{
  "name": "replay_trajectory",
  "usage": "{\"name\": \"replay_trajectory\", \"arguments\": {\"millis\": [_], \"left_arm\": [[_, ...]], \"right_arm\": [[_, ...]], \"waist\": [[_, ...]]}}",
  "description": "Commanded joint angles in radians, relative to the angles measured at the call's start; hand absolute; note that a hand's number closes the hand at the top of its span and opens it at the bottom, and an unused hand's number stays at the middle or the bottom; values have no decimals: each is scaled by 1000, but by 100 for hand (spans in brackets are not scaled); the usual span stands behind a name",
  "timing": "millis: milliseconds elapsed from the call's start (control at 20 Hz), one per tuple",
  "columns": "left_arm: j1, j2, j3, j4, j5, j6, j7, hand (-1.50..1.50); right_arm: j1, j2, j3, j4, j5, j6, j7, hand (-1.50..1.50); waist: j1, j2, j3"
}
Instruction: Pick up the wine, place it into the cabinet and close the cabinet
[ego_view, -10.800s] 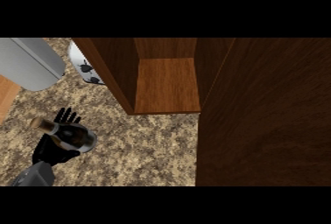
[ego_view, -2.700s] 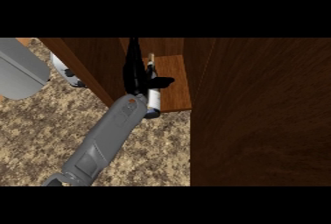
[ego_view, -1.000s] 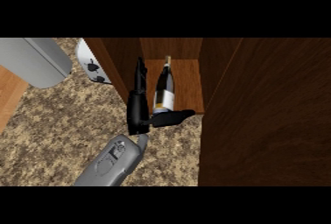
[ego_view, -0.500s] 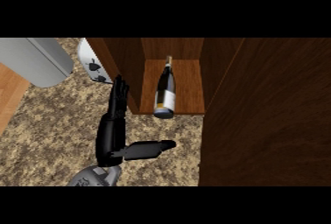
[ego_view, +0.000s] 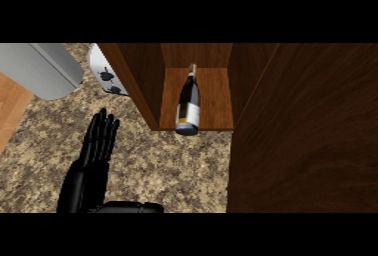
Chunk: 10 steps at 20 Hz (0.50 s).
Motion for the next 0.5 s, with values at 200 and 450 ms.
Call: {"name": "replay_trajectory", "arguments": {"millis": [200,450], "left_arm": [[113,120,99,-82,126,-199,-41,150],[226,140,171,-65,166,-317,-147,150]], "right_arm": [[78,-148,-15,-196,24,133,48,150],[55,-145,-103,-143,-84,143,10,150]], "waist": [[-15,-2,0],[-3,2,0]]}}
